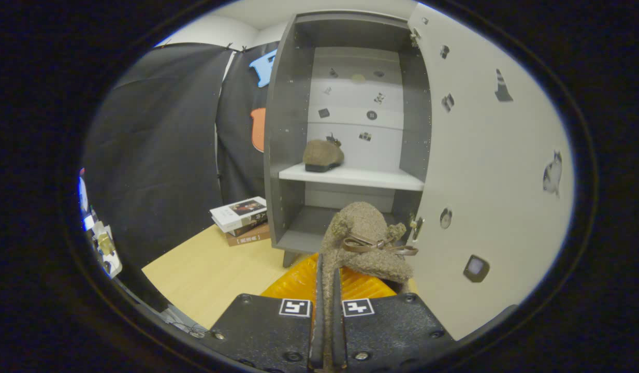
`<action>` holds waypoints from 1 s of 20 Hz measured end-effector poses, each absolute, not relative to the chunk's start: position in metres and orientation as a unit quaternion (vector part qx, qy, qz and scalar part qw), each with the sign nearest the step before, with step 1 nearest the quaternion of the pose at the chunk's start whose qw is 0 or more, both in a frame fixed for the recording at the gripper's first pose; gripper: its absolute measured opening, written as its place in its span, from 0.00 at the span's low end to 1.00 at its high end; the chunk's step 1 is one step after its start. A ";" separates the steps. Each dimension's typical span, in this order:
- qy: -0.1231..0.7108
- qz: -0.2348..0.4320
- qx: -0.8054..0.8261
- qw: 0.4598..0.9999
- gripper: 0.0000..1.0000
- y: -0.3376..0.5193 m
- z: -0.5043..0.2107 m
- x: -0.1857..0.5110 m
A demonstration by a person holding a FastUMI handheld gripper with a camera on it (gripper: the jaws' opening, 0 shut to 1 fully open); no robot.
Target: Open the shoe cabinet door, grab the shoes and put them into the shoe cabinet, then close the shoe cabinet door.
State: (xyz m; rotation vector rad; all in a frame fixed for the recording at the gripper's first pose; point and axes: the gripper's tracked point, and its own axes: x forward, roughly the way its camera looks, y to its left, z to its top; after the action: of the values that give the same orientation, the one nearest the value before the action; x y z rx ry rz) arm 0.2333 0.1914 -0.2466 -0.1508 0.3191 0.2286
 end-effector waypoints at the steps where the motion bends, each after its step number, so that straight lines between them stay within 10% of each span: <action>1: 0.147 0.114 -0.079 0.979 0.10 0.192 -0.229 0.234; 20: -0.006 0.086 -0.087 0.992 0.09 0.206 0.006 0.395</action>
State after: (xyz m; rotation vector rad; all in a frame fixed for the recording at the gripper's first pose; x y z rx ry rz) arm 0.3954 0.2062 0.0059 -0.1741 -0.0121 0.1732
